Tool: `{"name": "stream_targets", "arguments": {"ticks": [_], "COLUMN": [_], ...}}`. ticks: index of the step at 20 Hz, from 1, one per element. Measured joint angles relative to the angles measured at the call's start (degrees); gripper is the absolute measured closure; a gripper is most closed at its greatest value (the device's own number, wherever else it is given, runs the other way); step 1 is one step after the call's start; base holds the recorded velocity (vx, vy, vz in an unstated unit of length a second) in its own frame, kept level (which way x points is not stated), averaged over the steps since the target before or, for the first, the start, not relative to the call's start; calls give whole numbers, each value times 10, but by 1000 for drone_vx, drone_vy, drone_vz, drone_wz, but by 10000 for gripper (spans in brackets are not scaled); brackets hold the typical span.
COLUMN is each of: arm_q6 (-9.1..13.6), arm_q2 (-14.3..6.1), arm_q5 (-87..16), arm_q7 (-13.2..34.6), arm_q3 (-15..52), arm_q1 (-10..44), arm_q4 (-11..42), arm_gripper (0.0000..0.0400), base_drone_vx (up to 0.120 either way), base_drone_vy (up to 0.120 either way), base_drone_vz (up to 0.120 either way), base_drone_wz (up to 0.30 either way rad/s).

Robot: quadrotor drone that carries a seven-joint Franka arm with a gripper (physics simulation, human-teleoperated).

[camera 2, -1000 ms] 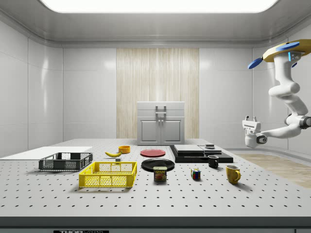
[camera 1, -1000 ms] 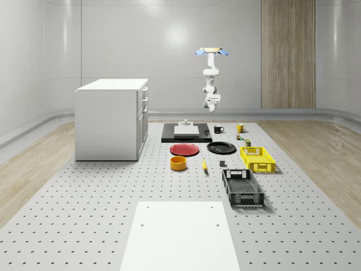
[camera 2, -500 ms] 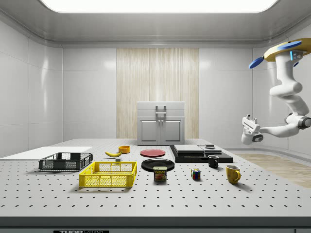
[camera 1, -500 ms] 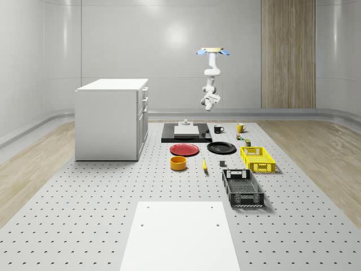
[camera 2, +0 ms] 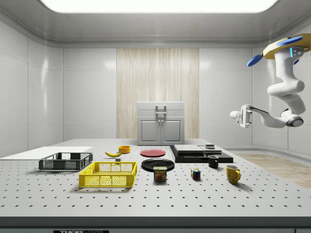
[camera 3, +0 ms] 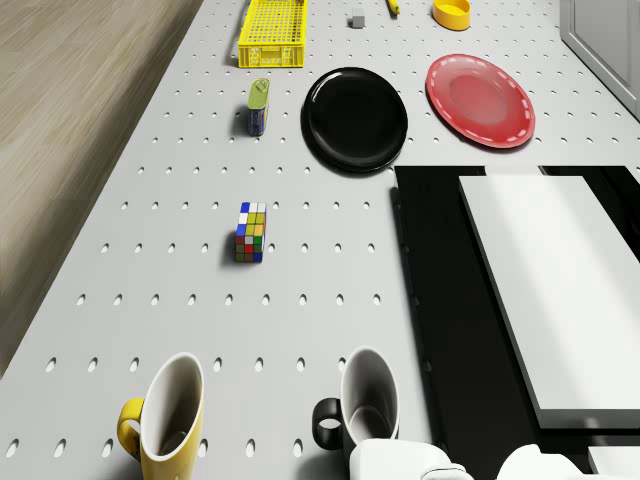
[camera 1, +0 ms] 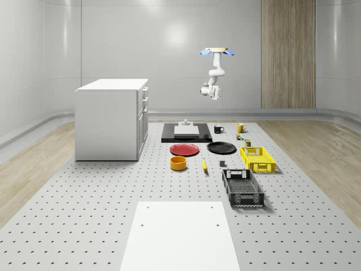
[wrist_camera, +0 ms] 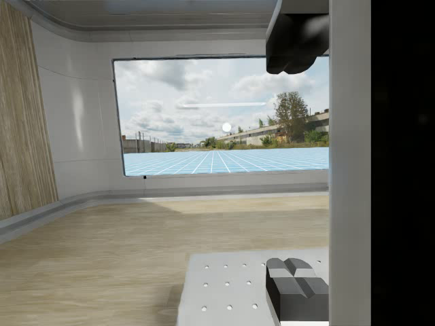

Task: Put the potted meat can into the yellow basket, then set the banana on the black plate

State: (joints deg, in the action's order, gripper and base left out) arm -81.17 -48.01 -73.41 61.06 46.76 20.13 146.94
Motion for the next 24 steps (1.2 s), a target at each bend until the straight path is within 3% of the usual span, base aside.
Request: {"name": "stream_targets", "arguments": {"ticks": [5, 9, 12, 17, 24], "arm_q6": [56, 105, 128, 143, 139], "arm_q2": [-39, -67, -85, -108, -134], "arm_q5": [-252, -348, -381, -400, -400], "arm_q7": [125, 197, 231, 264, 287], "arm_q3": [128, 185, 211, 236, 253], "arm_q1": [151, 255, 308, 358, 389], "arm_q4": [132, 172, 183, 189, 190], "arm_gripper": [0, 0, 0, 0, 0], "base_drone_vx": [120, 120, 120, 120, 120], "base_drone_vy": [120, 120, 120, 120, 120], "base_drone_vz": [0, 0, 0, 0, 0], "base_drone_wz": [0, 0, 0, 0, 0]}}
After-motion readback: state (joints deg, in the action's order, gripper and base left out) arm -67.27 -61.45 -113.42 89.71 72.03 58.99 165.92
